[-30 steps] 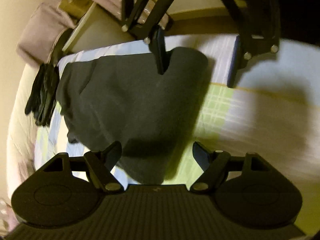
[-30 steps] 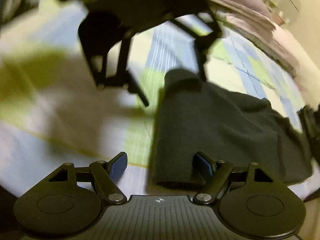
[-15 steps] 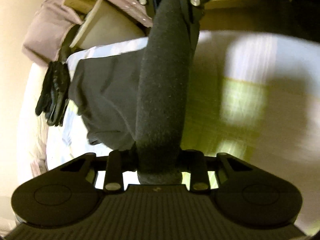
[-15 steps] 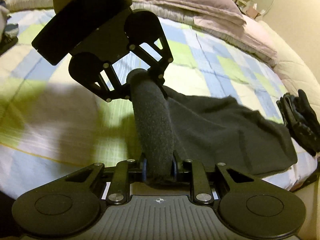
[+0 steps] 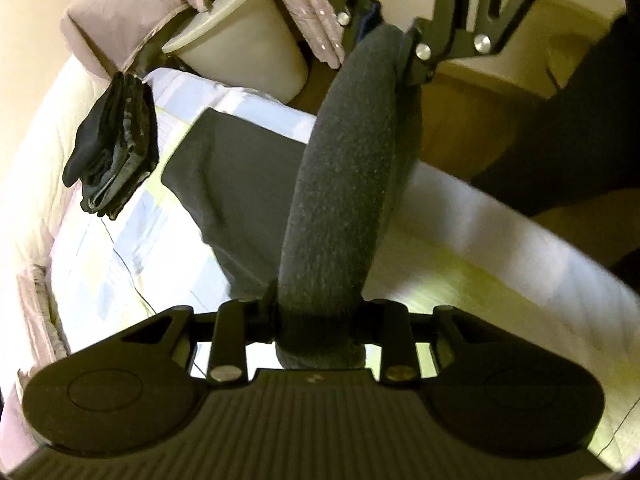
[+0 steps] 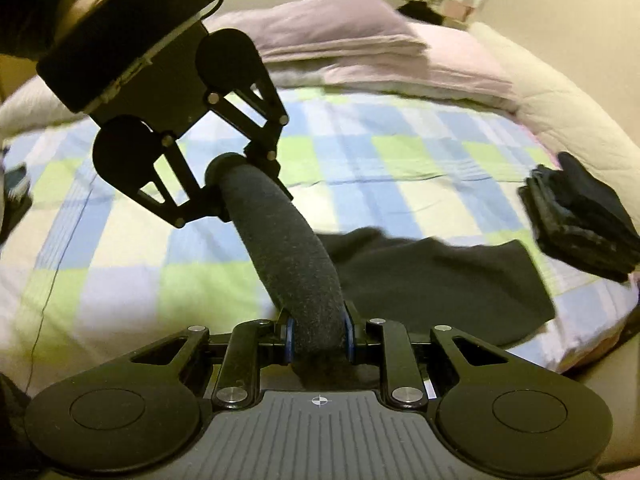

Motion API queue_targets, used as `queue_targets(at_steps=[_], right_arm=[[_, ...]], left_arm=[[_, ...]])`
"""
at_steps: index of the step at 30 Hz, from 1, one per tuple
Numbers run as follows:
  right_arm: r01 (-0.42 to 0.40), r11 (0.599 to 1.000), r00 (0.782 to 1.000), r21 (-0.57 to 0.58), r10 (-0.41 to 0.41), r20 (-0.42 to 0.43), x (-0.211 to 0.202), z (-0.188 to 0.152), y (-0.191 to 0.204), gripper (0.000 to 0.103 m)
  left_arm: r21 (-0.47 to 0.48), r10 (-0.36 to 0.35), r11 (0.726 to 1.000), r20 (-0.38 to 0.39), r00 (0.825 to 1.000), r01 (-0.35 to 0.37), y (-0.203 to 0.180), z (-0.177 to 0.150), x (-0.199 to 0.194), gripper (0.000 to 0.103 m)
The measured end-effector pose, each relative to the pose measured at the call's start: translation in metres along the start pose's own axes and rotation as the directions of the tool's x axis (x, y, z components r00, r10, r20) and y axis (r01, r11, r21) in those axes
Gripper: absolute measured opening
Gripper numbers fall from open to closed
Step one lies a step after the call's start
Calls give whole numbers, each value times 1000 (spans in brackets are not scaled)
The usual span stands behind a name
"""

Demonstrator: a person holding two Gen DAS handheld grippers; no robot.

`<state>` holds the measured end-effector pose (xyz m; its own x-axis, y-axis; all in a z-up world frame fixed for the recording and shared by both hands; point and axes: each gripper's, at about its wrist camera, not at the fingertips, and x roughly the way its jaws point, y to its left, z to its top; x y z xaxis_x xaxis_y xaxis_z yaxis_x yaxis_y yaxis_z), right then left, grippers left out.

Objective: Fold clothes

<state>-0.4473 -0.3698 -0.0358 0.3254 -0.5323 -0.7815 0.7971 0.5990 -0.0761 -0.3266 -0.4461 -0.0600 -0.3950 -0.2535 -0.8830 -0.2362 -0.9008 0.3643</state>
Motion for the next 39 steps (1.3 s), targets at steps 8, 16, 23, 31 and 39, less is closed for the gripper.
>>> queue_targets(at_steps=[8,16,23,31,39], right_arm=[[-166,961,986,222,159,49,17,-1,-186,22],[-280,816,950,506,310,26,105,-42,-363,22],[-299,710,920,637,392,-5,163,-78,-424,22],[-352,746,900,566,435,-12,171,-71,-431,22],[-364,741,914,564,401,64,166,-60,-439,22]], left_arm=[[-143,-168,976,-10,986,165,156,79,83,29],[-348,-366,876,-31,930,333,285,122,225,29],[-479,-389,816,-40,920,324,333,119,293,22],[-598,-436,708,50,898,377,341,101,303,33],[-667,-318,682,100,943,301,347,82,268,17]])
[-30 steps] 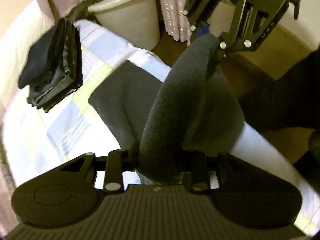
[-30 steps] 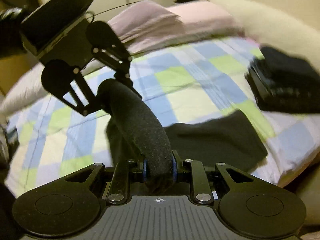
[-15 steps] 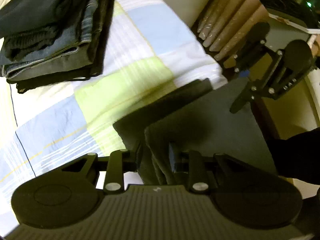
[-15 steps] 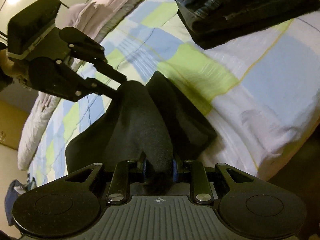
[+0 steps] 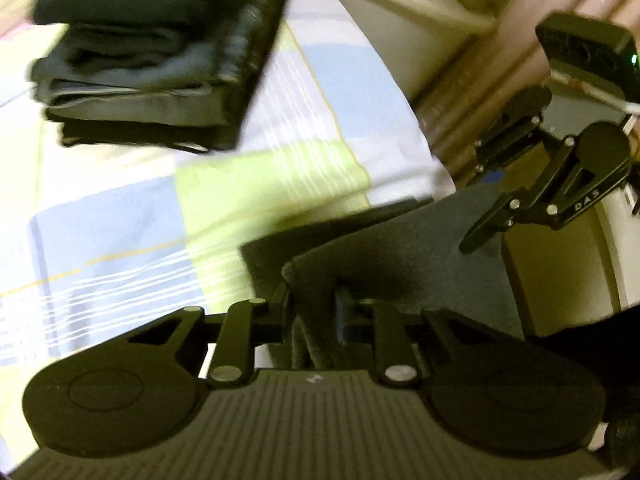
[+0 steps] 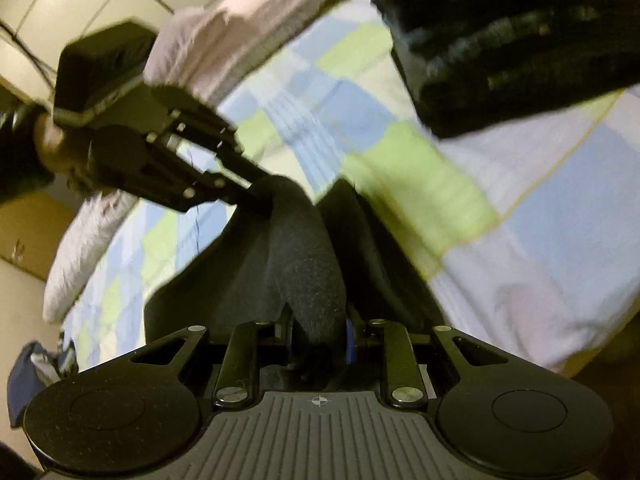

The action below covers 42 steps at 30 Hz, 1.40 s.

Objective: Fold clothes

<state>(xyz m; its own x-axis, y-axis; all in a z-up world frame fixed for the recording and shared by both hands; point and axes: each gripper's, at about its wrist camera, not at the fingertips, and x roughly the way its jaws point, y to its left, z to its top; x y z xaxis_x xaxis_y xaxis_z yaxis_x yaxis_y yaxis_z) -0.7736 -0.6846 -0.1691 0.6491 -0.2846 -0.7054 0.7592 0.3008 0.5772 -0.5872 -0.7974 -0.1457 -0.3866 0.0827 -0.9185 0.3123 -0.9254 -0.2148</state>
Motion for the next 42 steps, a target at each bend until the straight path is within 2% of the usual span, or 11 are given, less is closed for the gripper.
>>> queue_targets(at_steps=[7,10,15,17,21,23,25,28,32,35,42], right_arm=[[72,994,997,83,-70,-28,25,-5,-32,22],[75,992,997,103,-74,-21,13,-10,-32,24],[117,979,993,164,-118,-2,-6,-17,-25,28],[141,970,989,196,-147,14,-13,-19,-22,28],[252,942,941,223,-292,170,-38,-26,1,28],[224,953,932,207,-271,241,-44,-28,14,28],[189,972,951,140,-217,221,-34,-28,26,28],[251,968,962,10,-251,104,-1,-29,30,28],[332,938,943,-99,-330,39,32,-23,16,27],[345,928,938,-142,-346,24,38,-15,12,27],[268,963,963,21,-268,2,13,-12,4,28]], left_arm=[[-74,29,997,-20,999,-30,6,12,41,23],[-71,42,997,-15,999,-43,3,12,31,32],[-111,89,990,36,995,-85,-2,3,-1,27],[-134,66,989,66,996,-57,-9,0,-6,25],[-154,19,988,101,995,-3,-22,-3,7,25],[-155,19,988,84,996,-6,-25,-1,26,24],[-149,32,989,63,998,-22,-24,3,44,17],[-149,55,988,37,998,-49,-17,8,60,5],[-117,76,990,12,997,-74,-17,16,75,4],[-115,89,989,5,996,-88,-18,18,75,4],[-189,160,970,36,986,-150,-24,-5,26,6]])
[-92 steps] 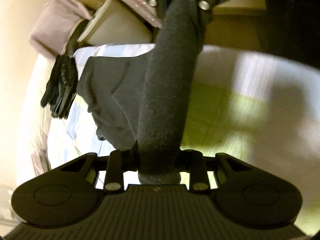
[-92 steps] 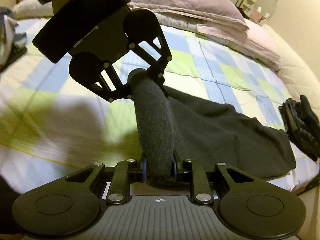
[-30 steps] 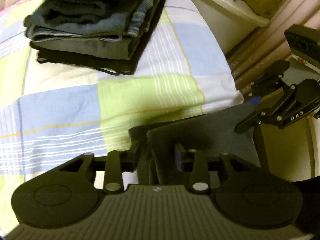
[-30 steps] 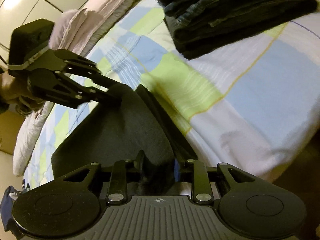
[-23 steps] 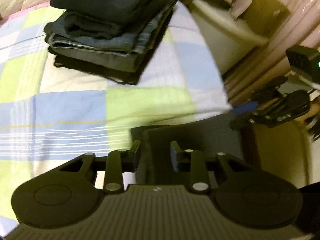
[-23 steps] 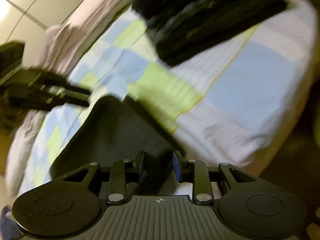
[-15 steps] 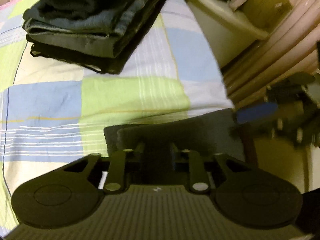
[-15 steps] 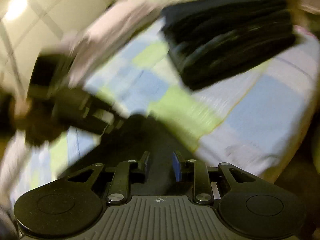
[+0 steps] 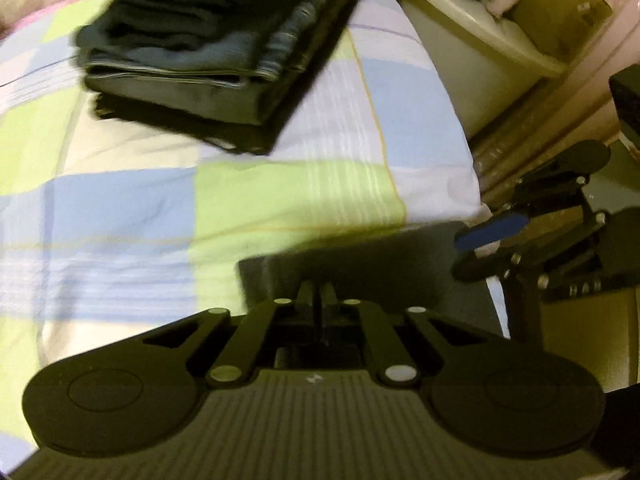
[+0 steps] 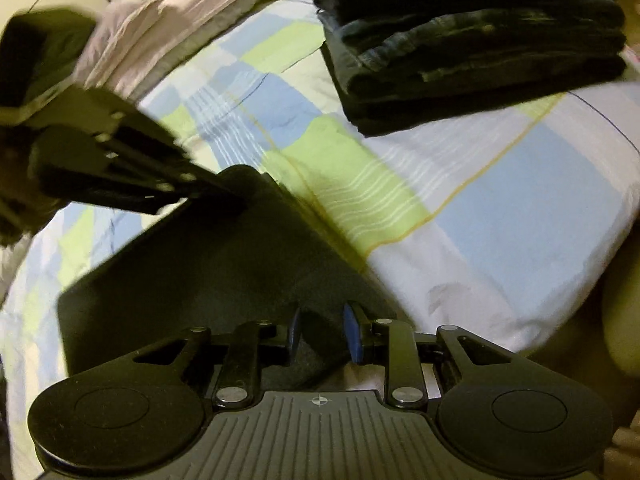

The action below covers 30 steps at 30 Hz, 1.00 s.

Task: Fold clothes
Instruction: 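Open both tools and release the folded dark grey rectangle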

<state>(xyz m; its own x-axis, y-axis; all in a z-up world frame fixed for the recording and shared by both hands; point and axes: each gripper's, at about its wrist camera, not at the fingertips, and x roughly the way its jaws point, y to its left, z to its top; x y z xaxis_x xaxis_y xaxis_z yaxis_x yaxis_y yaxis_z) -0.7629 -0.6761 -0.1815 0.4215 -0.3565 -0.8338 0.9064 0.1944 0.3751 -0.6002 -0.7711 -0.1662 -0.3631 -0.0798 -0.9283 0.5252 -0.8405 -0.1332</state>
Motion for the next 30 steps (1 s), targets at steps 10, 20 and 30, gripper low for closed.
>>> queue_targets(at_steps=[10,20,30], right_arm=[[53,999,997,-7,-53,60,-46,-32,63,28],[125,981,991,-146,-115,73,-84,-83,148,73],[188,919,982,-345,-167,90,-118,-102,189,73]], left_arm=[[-223,106,970,37,994,-95,-14,-144,-94,21],[-422,188,897,94,978,-132,-77,-274,-152,47],[-418,268,885,96,959,-205,-130,-318,-175,62]])
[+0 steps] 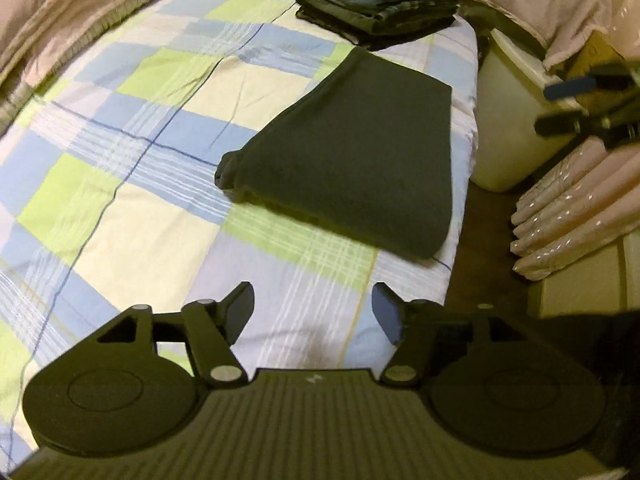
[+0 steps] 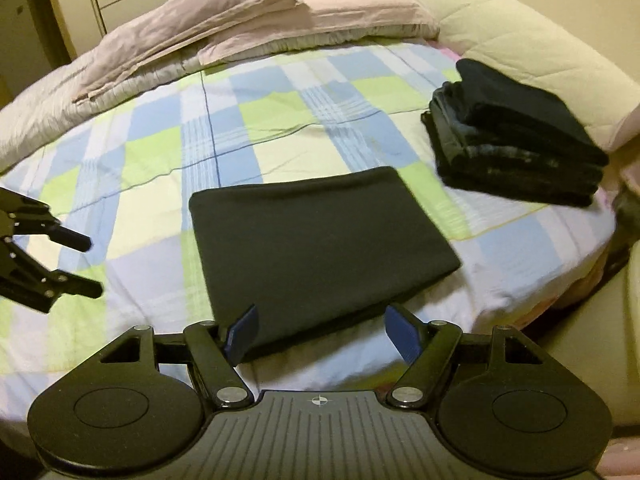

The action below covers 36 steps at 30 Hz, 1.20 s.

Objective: Fold clothes

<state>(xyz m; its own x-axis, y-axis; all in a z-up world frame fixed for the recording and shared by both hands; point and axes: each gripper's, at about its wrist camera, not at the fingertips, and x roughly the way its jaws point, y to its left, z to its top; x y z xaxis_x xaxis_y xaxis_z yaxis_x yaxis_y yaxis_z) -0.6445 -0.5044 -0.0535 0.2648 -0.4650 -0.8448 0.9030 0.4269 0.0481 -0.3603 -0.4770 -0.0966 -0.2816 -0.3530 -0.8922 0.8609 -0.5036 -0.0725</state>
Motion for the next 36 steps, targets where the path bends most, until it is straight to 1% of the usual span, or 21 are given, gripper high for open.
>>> queue_targets(at_steps=[2,6,9,12,14,17,20,22,24,27,29,32,36], right_arm=[[11,999,1000,-42,-11,1,-9,0,8,73],[3,996,1000,-90,-3,5,-10,4,-10,73],[-18,991,1000,-134,16,-13,-6,8,-27,73],[-46,981,998,-191,37,-52,0,8,-50,73],[-85,971,994,-223,68,-81,7,7,-70,73],[-151,955,984,-255,122,-128,14,5,-102,73],[-207,925,972,-320,155,-178,21,2,-124,73],[-240,903,963,-355,175,-206,23,1,-134,73],[-270,882,955,-386,194,-226,24,0,-143,73],[-292,874,948,-389,211,-238,26,-1,-153,73],[-299,878,946,-374,220,-239,28,1,-158,73],[-300,883,944,-362,222,-242,30,5,-160,73],[-317,864,939,-392,229,-256,32,8,-159,73]], left_arm=[[5,16,1000,17,1000,-16,-8,-1,-5,62],[-27,49,998,40,998,-48,-28,5,-8,63],[-59,87,995,36,996,-85,-44,15,-3,63],[-119,128,985,15,992,-125,-65,27,6,63],[-181,158,971,-5,987,-156,-81,36,12,63],[-285,189,940,-19,982,-187,-109,45,19,64],[-366,216,904,-54,975,-220,-140,49,28,64],[-400,218,888,-70,973,-228,-160,51,31,64],[-399,209,889,-82,975,-224,-178,53,33,64],[-372,222,896,-98,970,-242,-194,57,34,64],[-383,231,888,-101,968,-253,-197,59,31,64],[-419,249,868,-95,964,-265,-198,59,27,64],[-443,264,851,-102,959,-281,-199,58,26,65]])
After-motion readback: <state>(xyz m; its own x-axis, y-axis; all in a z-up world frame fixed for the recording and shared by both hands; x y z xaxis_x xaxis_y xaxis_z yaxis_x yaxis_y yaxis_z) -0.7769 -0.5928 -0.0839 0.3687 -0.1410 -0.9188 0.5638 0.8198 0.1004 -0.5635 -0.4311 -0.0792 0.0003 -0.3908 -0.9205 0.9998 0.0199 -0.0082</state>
